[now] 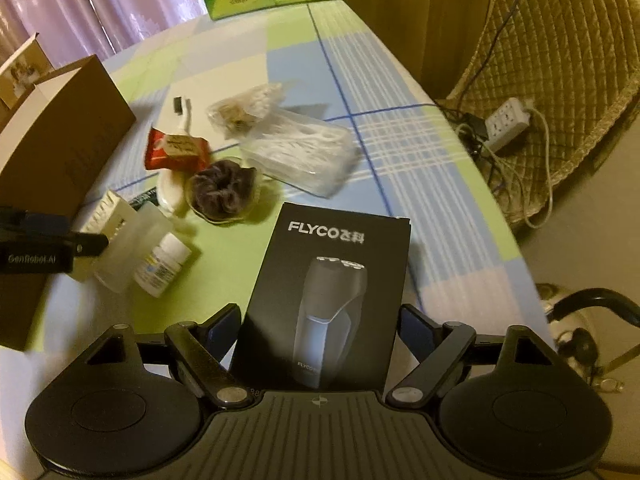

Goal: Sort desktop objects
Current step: 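Grasp the black FLYCO box with the right tool while the left tool grasps the white comb strip, then carry the FLYCO box and white comb strip over the open cardboard box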

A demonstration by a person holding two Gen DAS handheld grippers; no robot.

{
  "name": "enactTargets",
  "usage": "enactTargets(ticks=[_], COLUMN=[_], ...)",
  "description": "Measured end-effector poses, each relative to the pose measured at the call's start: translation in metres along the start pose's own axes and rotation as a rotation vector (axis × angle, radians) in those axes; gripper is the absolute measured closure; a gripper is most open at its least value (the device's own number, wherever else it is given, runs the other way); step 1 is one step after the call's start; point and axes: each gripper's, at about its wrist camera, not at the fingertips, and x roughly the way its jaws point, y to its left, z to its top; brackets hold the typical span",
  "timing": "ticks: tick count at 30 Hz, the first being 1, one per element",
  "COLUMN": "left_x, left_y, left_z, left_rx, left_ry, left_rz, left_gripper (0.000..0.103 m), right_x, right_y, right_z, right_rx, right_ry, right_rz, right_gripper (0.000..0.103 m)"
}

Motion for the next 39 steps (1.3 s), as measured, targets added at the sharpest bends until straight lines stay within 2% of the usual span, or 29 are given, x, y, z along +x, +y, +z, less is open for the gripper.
enactTargets(ticks=[2,4,5,10,18,22,32,39], left_x=[0.004,0.007,0.007,0.0,-0.014,-0.018,-0.044,-0.074], left_y=[-0.002,-0.004,-0.004,0.004,0.009,0.005,0.003,0.01], left_z=[0.001,0.001,0.0,-0.012,-0.037,-0.047,-0.061,-0.062], left_rx=[0.005,-0.003,-0.011,-0.076,-0.137,-0.146,-0.182,-0.214], left_ry=[0.002,0.008,0.002,0.0,0.023,0.028,-0.022,-0.091], left_rz=[-0.006,-0.019,-0.017,-0.022,-0.002,0.007,-0.015,-0.019], left_gripper=[0.069,0.078,0.079,0.079,0.079,0.08,0.08,0.08], right_x=[-0.001,-0.001,-0.001,0.001,0.012,0.017,-0.011,-0.04], right_y=[-0.003,-0.004,-0.005,-0.005,0.003,0.008,0.011,0.038], right_z=[0.001,0.001,0.001,0.003,0.012,0.009,-0.002,0.006], right_rx=[-0.011,-0.018,-0.022,-0.029,-0.054,-0.111,-0.124,-0.17], right_ry=[0.003,0.002,0.001,-0.001,-0.013,-0.009,-0.013,-0.066], right_rz=[-0.008,-0.021,-0.023,-0.022,-0.082,-0.106,-0.013,0.087], right_gripper=[0.021,0.021,0.021,0.02,0.018,0.021,0.024,0.025])
